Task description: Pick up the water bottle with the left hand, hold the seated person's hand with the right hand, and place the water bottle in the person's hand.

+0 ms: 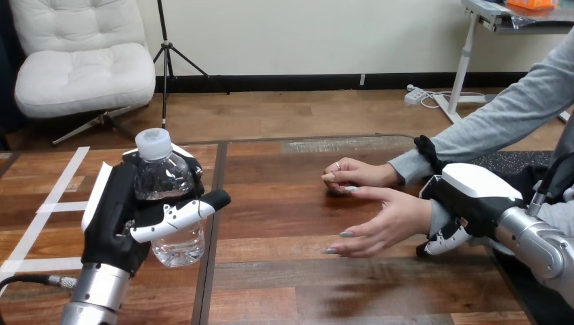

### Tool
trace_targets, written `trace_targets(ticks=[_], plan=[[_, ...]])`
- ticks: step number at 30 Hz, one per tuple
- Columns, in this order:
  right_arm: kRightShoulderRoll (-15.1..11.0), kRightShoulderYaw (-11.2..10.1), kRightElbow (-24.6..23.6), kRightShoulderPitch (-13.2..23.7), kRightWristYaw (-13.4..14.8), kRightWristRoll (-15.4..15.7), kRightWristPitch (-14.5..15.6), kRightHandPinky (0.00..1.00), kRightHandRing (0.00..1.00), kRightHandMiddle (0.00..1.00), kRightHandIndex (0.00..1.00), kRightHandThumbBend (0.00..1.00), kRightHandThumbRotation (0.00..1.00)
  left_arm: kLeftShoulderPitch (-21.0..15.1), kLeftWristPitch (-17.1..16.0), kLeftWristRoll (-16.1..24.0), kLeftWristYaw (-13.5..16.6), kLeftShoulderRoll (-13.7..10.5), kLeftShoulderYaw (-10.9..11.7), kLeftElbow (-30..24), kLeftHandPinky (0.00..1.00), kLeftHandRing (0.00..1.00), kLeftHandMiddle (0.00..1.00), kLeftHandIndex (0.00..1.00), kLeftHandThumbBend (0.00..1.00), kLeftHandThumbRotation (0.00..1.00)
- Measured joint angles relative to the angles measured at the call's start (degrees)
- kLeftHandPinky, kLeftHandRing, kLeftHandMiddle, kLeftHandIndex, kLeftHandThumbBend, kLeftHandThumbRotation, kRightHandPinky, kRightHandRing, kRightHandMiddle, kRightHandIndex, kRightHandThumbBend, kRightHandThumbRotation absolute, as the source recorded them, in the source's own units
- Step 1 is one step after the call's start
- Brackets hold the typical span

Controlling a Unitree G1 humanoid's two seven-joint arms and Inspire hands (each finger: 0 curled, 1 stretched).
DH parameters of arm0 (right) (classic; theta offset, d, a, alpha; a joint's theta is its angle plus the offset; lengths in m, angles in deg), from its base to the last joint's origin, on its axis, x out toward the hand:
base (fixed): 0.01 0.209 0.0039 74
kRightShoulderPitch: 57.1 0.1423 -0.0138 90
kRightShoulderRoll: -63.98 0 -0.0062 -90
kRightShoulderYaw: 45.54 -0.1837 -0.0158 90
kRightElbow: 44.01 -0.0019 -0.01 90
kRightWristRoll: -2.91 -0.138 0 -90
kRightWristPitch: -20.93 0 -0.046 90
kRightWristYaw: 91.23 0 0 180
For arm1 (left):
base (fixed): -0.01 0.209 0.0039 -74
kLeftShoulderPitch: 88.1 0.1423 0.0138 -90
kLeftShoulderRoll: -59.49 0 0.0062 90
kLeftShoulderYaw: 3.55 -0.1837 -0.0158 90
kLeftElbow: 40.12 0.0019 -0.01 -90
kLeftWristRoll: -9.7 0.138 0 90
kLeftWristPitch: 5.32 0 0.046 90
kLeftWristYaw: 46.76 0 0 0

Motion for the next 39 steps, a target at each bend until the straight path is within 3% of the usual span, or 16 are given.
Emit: trace_targets(ticks=[39], plan=[[-0.4,-1.6,-5.7,-2.0,-0.9,-0.2,-1.4,0.16,0.20,0.25,0.27,0.72,0.00,-0.1,0.0,0.7,0.5,0.3,-0.7,0.0,0.20,0.25,0.31,0.34,0.75,0.00]])
